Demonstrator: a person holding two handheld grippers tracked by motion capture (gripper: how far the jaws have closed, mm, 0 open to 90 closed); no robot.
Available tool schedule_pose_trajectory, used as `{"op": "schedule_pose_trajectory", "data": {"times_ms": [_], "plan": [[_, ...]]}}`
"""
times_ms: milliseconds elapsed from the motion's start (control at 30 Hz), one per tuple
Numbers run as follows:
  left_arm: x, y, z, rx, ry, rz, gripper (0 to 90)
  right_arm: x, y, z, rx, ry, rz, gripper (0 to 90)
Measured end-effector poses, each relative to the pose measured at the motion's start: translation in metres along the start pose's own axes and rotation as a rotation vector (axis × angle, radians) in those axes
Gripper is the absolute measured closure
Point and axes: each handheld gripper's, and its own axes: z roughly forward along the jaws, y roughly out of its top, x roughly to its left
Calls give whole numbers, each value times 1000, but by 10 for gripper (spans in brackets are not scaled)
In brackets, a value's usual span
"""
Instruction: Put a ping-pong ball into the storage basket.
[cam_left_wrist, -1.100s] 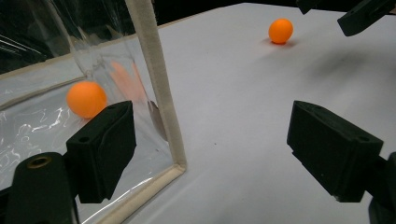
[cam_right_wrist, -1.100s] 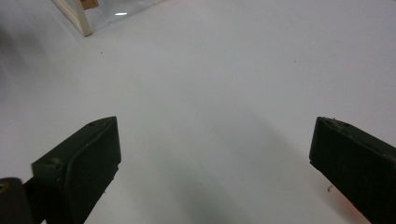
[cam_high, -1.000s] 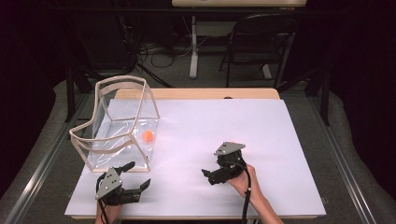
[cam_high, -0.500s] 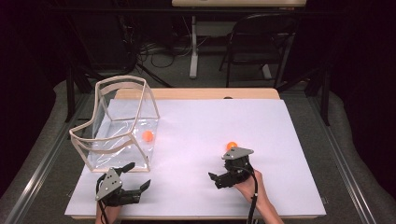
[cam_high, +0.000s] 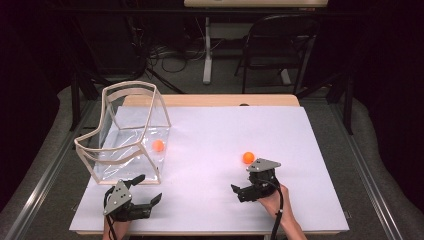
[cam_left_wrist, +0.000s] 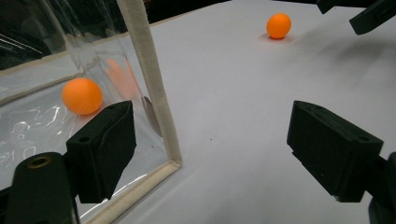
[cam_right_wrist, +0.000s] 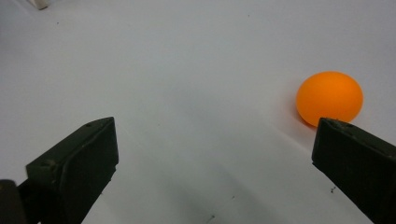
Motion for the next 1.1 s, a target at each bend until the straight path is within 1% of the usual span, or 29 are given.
{"op": "schedule_pose_trajectory", "data": {"times_ms": [233,300,333,467,833,1100], "plan": [[-1,1,1,1,0,6,157,-5,-1,-2,-10,-17,6,0],[-1,1,2,-6,0,4,157,-7,-1,-3,-15,-23,6,0],[-1,1,2,0,-3,6,157,-8,-1,-4,-20,-25,6,0],[-2,1,4,-4,-8,8,157,-13,-3,-5,-26,-36,20,0],[-2,1,5,4,-13,12,157,-28,-1,-5,-35,-70,43,0],[-2,1,5,6,-13,12,157,-38,1,0,-41,-86,53,0]]}}
